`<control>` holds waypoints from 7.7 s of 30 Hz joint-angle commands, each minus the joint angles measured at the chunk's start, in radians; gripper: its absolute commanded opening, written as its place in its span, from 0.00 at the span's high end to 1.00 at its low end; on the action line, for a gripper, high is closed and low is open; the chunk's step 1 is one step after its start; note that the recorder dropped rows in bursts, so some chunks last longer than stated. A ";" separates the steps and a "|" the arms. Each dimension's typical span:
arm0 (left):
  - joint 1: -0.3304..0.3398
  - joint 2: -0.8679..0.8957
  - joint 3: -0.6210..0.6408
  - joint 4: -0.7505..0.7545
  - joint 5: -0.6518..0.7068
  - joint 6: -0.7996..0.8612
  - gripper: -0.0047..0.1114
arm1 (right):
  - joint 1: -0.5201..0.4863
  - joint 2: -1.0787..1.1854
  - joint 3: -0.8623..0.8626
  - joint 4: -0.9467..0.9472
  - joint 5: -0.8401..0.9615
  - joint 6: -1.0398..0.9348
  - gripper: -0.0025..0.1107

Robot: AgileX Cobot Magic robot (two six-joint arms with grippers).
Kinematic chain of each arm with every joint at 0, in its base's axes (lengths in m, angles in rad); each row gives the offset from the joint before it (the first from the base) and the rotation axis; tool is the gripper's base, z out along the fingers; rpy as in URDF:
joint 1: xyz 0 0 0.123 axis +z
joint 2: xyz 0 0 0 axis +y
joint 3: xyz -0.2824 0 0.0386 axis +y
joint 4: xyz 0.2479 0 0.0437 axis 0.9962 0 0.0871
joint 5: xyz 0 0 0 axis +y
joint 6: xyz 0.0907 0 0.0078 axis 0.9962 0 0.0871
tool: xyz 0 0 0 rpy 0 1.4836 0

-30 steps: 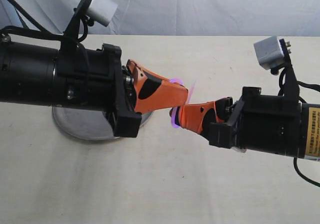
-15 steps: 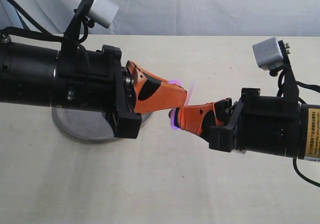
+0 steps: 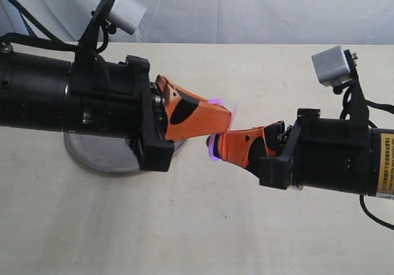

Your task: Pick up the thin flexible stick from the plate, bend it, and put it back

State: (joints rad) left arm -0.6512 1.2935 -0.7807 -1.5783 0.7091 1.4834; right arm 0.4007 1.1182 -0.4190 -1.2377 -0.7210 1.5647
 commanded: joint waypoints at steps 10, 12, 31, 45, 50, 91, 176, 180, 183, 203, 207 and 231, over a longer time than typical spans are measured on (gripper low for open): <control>0.008 0.126 -0.008 -0.048 -0.095 0.012 0.96 | 0.021 -0.006 0.001 -0.096 -0.241 -0.029 0.99; 0.008 0.132 -0.008 -0.055 -0.095 0.019 0.96 | 0.021 -0.006 0.001 -0.098 -0.241 -0.029 0.99; 0.008 0.132 -0.008 -0.099 -0.099 0.043 0.96 | 0.021 -0.006 0.001 -0.098 -0.229 -0.048 0.99; 0.008 0.132 -0.008 -0.112 -0.111 0.069 0.96 | 0.021 -0.006 0.001 -0.098 -0.231 -0.048 0.99; 0.008 0.132 -0.021 -0.113 -0.100 0.072 0.96 | 0.021 -0.006 0.001 -0.098 -0.243 -0.046 0.99; 0.001 0.166 -0.048 -0.114 -0.111 0.063 0.96 | 0.021 -0.006 0.001 -0.067 -0.158 -0.054 0.99; 0.240 -0.933 0.057 1.726 0.261 -1.760 0.96 | 0.006 0.917 -0.902 -0.162 0.412 0.006 0.42; 0.240 -1.018 0.057 1.727 0.283 -1.760 0.96 | 0.006 0.799 -0.893 -0.368 0.529 0.109 0.71; 0.240 -1.156 0.057 1.761 0.241 -1.760 0.96 | 0.006 0.632 -0.819 -0.507 0.513 0.219 0.97; 0.240 -1.260 0.055 2.066 0.232 -1.839 0.96 | 0.014 -0.132 -0.244 -0.507 0.554 0.244 0.99; 0.240 -1.260 0.055 2.090 0.232 -1.839 0.96 | -0.014 -0.278 -0.212 -0.507 0.607 0.191 0.99; 0.240 -1.260 0.055 2.095 0.232 -1.839 0.96 | -0.215 -0.799 0.193 0.914 0.913 -1.143 0.99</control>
State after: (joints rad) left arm -0.4113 0.0399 -0.7270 0.5105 0.9475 -0.3483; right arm 0.2124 0.3451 -0.2560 -0.4651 0.1683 0.6361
